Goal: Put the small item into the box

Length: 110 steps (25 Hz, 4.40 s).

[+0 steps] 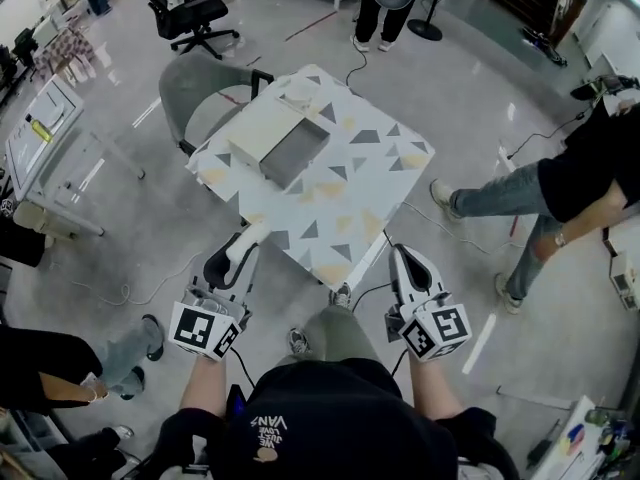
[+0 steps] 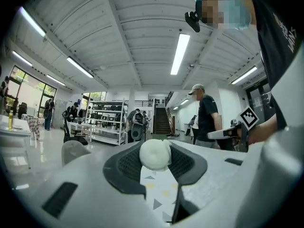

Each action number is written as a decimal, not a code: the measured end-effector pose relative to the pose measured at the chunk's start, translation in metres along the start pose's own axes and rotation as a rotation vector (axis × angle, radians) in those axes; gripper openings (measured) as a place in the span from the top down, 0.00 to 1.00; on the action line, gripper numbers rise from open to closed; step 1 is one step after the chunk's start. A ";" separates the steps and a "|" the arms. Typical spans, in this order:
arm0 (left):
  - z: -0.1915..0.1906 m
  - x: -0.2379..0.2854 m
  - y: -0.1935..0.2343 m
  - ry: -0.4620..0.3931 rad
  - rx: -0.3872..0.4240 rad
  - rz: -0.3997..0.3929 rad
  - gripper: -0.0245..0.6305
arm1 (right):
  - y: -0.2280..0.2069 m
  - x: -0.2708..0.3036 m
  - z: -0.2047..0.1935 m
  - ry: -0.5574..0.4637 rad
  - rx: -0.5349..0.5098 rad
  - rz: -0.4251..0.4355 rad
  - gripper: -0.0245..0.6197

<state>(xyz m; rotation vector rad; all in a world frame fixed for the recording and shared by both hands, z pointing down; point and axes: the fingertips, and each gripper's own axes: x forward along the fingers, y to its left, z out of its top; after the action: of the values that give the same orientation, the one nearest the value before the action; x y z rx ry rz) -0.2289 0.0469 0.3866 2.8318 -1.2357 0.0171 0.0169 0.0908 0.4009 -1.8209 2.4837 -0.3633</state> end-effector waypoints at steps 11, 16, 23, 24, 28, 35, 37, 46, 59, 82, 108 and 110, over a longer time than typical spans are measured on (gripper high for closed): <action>-0.009 0.089 0.033 0.056 0.006 0.077 0.76 | -0.060 0.092 0.006 0.023 0.021 0.099 0.96; -0.010 0.146 0.044 0.063 0.003 0.107 0.76 | -0.102 0.127 0.013 0.049 0.023 0.127 0.96; -0.025 0.208 0.060 0.092 0.008 0.136 0.76 | -0.141 0.166 0.013 0.085 0.007 0.171 0.96; -0.029 0.216 0.062 0.103 0.008 0.135 0.76 | -0.145 0.171 0.012 0.094 0.008 0.173 0.96; -0.043 0.243 0.073 0.161 0.008 0.124 0.76 | -0.154 0.185 0.005 0.124 0.031 0.180 0.96; -0.077 0.285 0.106 0.238 -0.020 0.068 0.76 | -0.160 0.201 -0.009 0.145 0.059 0.109 0.96; -0.089 0.300 0.115 0.268 -0.026 0.038 0.76 | -0.161 0.203 -0.014 0.148 0.077 0.075 0.96; -0.154 0.373 0.139 0.391 -0.051 -0.077 0.76 | -0.175 0.203 -0.040 0.196 0.132 -0.065 0.96; -0.246 0.437 0.157 0.563 -0.094 -0.098 0.76 | -0.191 0.191 -0.070 0.257 0.178 -0.176 0.96; -0.320 0.466 0.171 0.703 -0.320 -0.055 0.76 | -0.181 0.195 -0.089 0.324 0.189 -0.194 0.96; -0.338 0.437 0.171 0.808 -0.332 -0.030 0.65 | -0.171 0.188 -0.088 0.330 0.176 -0.172 0.96; -0.336 0.437 0.171 0.804 -0.336 -0.029 0.64 | -0.171 0.188 -0.087 0.332 0.173 -0.169 0.96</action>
<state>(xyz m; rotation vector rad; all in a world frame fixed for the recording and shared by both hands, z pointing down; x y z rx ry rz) -0.0532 -0.3714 0.7429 2.1723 -0.8909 0.7753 0.1041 -0.1213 0.5413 -2.0445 2.3977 -0.9279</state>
